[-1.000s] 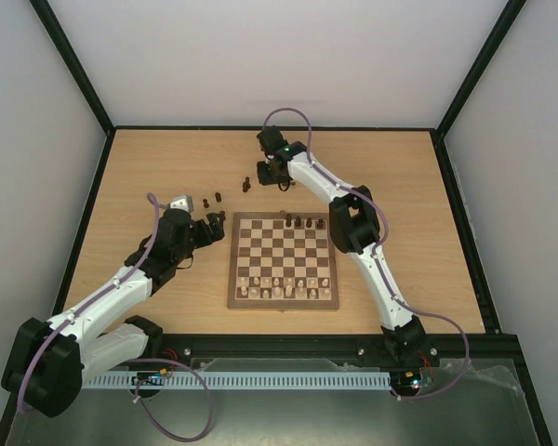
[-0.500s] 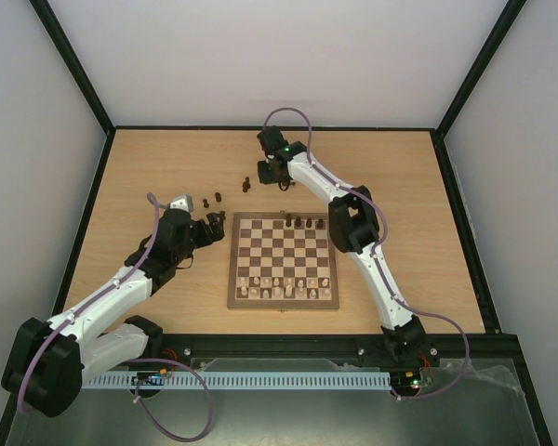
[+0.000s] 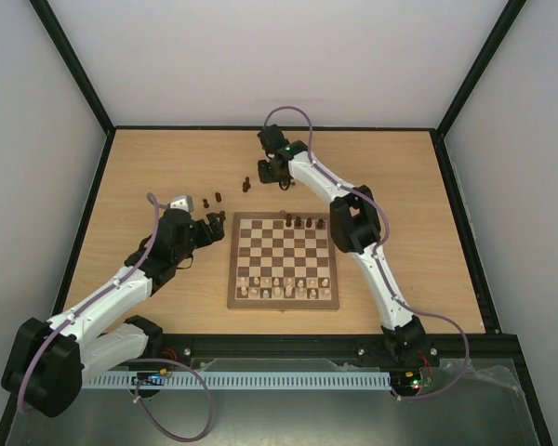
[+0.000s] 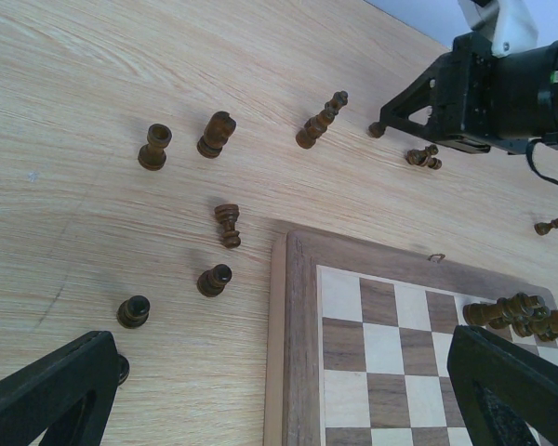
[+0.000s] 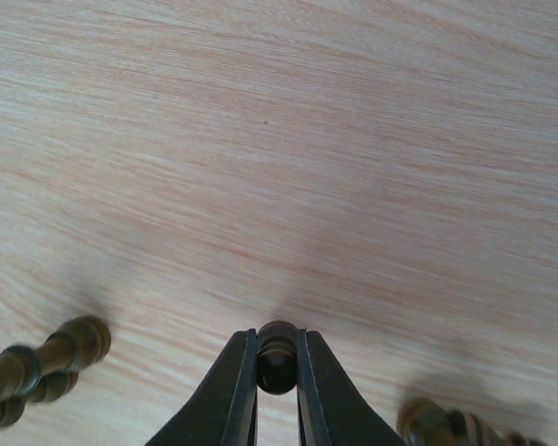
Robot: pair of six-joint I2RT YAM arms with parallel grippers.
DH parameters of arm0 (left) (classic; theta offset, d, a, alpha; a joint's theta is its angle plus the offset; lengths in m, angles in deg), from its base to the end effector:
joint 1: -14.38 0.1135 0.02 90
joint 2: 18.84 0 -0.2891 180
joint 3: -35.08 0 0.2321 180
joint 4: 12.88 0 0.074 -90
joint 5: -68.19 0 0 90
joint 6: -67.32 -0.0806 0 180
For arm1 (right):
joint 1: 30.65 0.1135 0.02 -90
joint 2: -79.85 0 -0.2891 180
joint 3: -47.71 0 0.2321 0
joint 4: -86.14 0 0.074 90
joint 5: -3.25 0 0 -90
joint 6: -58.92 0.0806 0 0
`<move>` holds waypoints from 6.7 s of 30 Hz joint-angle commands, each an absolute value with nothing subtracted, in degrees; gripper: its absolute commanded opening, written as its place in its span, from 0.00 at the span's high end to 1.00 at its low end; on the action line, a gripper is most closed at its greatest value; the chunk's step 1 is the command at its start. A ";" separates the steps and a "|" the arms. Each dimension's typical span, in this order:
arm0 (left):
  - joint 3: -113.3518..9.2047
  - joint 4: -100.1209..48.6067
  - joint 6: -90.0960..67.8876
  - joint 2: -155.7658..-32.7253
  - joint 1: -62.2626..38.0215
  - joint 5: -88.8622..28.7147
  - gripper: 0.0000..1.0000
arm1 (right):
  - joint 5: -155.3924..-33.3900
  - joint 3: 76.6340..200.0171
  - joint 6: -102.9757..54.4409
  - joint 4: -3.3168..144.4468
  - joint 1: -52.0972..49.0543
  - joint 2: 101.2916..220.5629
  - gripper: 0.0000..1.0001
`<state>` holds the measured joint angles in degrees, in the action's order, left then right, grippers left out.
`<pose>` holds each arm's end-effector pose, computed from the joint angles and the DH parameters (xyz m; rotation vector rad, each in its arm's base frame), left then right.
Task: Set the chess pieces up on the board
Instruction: Pick up the chess piece at the center of the board, then place the chess piece on the chessboard, then pick up the chess piece at the center of the board.
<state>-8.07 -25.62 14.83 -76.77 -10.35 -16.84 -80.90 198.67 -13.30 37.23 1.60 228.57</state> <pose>0.2098 -0.0889 0.2280 -0.2887 2.0808 -0.5803 0.5159 0.3158 0.1605 -0.2539 2.3864 0.2919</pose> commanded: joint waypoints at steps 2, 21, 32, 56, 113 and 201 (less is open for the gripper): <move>-7.70 -25.53 14.44 -75.57 -10.05 -16.28 0.01 | -79.17 193.57 -14.76 35.97 2.41 217.07 0.94; -7.65 -25.60 14.60 -74.14 -10.05 -16.87 0.00 | -71.20 142.69 -10.23 34.14 4.35 167.39 0.92; -7.51 -25.28 14.51 -74.72 -10.05 -17.07 0.00 | -71.12 134.59 -8.37 34.55 4.42 162.89 0.91; -7.72 -23.99 14.47 -77.48 -10.05 -17.15 0.01 | -77.73 122.00 -7.01 40.35 7.33 160.85 0.90; -7.41 -24.52 14.52 -75.95 -10.05 -17.24 0.01 | -72.80 126.86 -8.05 49.44 6.92 178.26 0.76; -7.24 -23.82 14.72 -76.32 -9.97 -18.56 0.01 | -73.07 143.35 -6.56 41.64 -11.59 183.12 0.93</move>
<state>-7.91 -24.66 14.88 -76.57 -10.33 -18.81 -75.44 147.53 -6.83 44.42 -15.12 189.71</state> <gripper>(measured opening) 0.994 0.092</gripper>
